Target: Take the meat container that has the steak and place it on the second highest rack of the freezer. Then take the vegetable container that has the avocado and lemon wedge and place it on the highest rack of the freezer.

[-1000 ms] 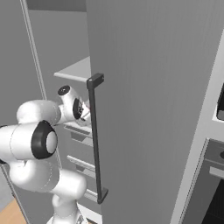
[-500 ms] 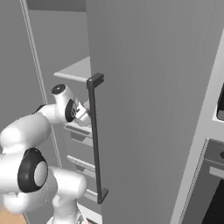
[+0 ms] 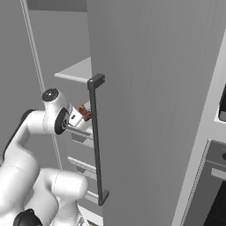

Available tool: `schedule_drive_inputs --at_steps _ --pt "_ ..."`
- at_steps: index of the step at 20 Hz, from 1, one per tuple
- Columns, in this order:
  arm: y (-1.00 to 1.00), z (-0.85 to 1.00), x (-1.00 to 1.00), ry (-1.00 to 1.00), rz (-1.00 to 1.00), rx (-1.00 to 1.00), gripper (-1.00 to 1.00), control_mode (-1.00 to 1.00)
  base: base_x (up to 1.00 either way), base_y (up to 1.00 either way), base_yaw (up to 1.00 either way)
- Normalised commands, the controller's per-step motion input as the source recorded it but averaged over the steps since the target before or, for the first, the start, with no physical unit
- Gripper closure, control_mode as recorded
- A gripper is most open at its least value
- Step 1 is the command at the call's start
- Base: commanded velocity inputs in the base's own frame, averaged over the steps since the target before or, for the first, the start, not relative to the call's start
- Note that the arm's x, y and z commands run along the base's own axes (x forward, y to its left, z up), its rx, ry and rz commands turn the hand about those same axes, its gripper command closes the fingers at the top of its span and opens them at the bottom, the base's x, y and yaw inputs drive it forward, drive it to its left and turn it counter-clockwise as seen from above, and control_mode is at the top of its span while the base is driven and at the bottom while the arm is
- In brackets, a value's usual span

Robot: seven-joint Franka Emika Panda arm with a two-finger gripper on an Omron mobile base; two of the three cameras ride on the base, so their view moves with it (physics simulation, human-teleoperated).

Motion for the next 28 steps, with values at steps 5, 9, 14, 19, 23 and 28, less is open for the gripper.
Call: schedule_drive_inputs --at_steps 5,9,14,19,23,28 --pt "-0.09 0.93 -0.58 0.21 0.20 0.00 -1.00 -1.00 0.00 0.00 0.00" --pt "0.00 0.43 -0.84 0.31 0.22 0.00 -1.00 -1.00 0.00 0.00 0.00" --pt "0.00 0.03 -0.98 0.11 0.09 -0.02 -1.00 -1.00 0.00 0.00 0.00" --pt "-0.10 0.03 -0.99 -0.02 0.00 -0.07 -1.00 -1.00 0.00 0.00 0.00" --pt "-0.23 0.25 -0.75 0.00 0.00 -0.03 -1.00 -1.00 0.00 0.00 0.00" --pt "-0.09 0.09 -0.40 -0.23 0.02 0.00 -1.00 -1.00 0.00 0.00 0.00"
